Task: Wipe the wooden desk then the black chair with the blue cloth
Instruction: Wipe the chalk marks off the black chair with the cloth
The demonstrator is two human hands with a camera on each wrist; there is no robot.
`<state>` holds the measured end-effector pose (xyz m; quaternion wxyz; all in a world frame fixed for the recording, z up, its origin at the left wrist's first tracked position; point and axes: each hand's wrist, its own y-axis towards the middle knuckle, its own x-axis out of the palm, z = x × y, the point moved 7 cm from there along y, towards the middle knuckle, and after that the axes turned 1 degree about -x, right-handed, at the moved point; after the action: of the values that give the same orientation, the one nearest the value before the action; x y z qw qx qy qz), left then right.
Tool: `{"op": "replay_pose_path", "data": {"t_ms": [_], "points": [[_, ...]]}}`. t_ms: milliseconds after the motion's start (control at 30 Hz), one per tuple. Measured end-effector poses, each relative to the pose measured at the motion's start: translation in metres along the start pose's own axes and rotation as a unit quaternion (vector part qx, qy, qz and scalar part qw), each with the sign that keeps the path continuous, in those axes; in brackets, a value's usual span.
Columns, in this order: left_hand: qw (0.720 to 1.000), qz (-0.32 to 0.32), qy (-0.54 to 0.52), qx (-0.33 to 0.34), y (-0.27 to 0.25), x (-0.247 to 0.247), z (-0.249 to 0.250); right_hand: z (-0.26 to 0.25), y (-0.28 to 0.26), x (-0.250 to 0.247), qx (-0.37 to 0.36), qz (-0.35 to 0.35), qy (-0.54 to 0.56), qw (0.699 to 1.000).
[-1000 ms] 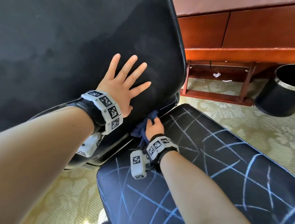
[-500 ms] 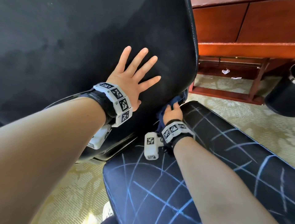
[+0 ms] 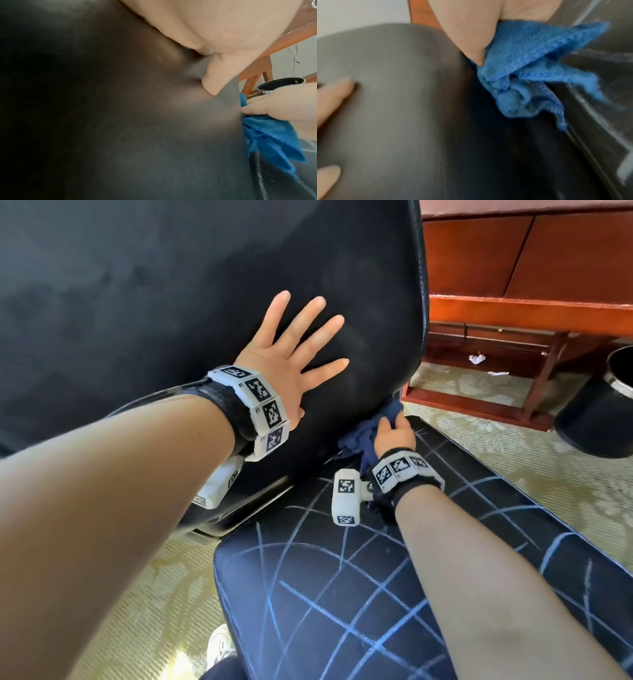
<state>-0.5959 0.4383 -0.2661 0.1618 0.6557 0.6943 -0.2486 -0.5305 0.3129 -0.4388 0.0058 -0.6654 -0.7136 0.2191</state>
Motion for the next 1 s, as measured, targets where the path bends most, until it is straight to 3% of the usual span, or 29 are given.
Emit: {"op": "replay_pose_path", "data": {"t_ms": [200, 400, 500, 667, 800, 1000], "points": [[1.000, 0.000, 0.011, 0.003, 0.004, 0.003, -0.001, -0.003, -0.026, 0.044, 0.008, -0.039, -0.004, 0.999], [0.999, -0.015, 0.011, 0.038, -0.011, -0.006, 0.000, 0.017, -0.088, 0.101, 0.010, -0.142, -0.004, 0.990], [0.995, -0.052, 0.018, 0.085, -0.037, -0.004, 0.002, 0.019, -0.090, 0.078, 0.026, -0.110, 0.005, 0.994], [0.990, -0.107, 0.055, 0.073, -0.100, 0.035, -0.010, 0.010, -0.085, 0.046, 0.048, -0.054, 0.007, 0.997], [0.986, -0.126, 0.091, 0.063, -0.116, 0.051, -0.015, 0.006, -0.093, 0.062, 0.041, -0.050, 0.017, 0.998], [0.985, -0.109, 0.114, 0.077, -0.098, 0.065, -0.016, 0.015, -0.107, 0.111, 0.054, -0.090, 0.032, 0.994]]}}
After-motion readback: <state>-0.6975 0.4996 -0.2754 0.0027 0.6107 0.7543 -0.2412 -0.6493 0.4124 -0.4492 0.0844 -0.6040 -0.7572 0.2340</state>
